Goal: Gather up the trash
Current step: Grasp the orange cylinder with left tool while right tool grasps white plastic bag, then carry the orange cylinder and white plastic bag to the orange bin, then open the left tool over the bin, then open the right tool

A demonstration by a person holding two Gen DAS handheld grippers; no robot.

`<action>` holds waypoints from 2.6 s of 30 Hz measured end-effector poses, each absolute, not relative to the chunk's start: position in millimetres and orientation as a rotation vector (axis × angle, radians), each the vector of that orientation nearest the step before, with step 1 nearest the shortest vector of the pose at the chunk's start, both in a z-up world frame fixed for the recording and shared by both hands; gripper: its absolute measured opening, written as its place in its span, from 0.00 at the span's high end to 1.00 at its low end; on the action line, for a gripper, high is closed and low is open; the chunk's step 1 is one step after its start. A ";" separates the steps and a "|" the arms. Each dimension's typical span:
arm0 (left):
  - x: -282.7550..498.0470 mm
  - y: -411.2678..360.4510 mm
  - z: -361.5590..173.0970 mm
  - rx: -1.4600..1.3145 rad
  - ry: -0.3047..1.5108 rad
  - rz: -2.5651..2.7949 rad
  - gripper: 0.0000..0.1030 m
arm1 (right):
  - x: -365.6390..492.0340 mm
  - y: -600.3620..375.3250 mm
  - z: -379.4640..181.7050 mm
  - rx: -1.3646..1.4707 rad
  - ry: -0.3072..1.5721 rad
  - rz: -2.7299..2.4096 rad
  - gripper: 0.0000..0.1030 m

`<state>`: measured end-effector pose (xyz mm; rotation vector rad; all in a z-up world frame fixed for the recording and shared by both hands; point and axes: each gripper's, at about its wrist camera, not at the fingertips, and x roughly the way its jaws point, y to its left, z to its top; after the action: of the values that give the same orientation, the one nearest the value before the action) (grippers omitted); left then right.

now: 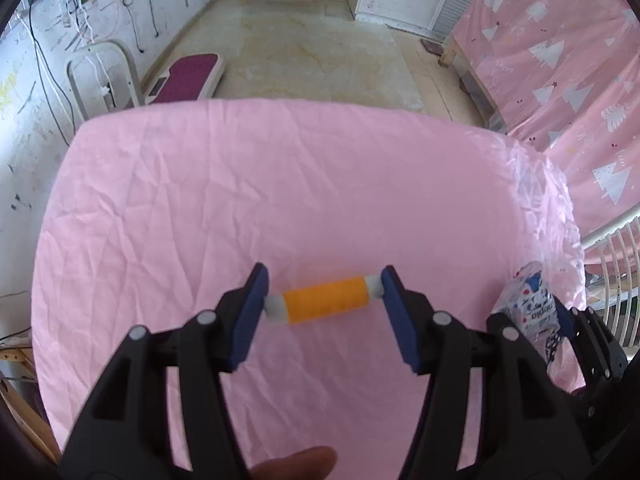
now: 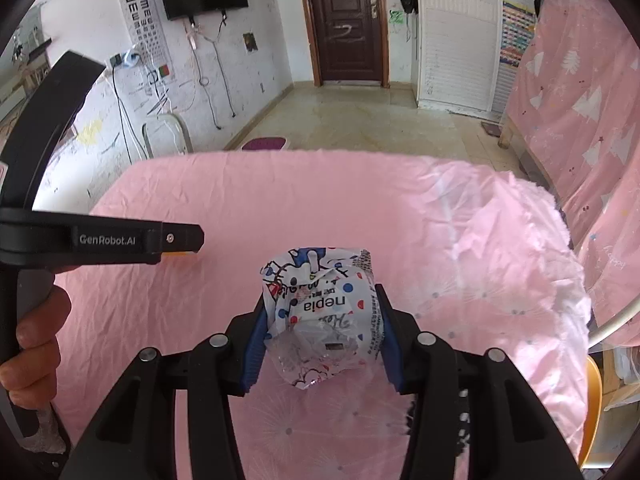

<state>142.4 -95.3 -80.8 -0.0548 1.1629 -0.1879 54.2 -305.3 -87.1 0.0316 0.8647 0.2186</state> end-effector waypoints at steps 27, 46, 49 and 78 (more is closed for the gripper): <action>103.1 -216.2 -33.7 0.135 1.049 -0.339 0.46 | -19.3 -457.9 -30.4 0.214 0.645 -0.016 0.63; 44.3 -371.6 -42.5 0.366 1.034 -0.545 0.46 | -99.2 -584.8 -43.5 0.348 0.573 -0.185 0.63; 34.2 -392.4 -45.4 0.391 1.039 -0.583 0.46 | -107.6 -594.4 -45.6 0.368 0.564 -0.203 0.63; 16.6 -399.6 -45.5 0.327 1.042 -0.707 0.35 | -116.8 -611.2 -62.6 0.399 0.589 -0.238 0.58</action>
<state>16.6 -399.6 -45.5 0.3268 1.0418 -0.7073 -116.8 -611.2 -62.6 0.3993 0.5885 -0.2379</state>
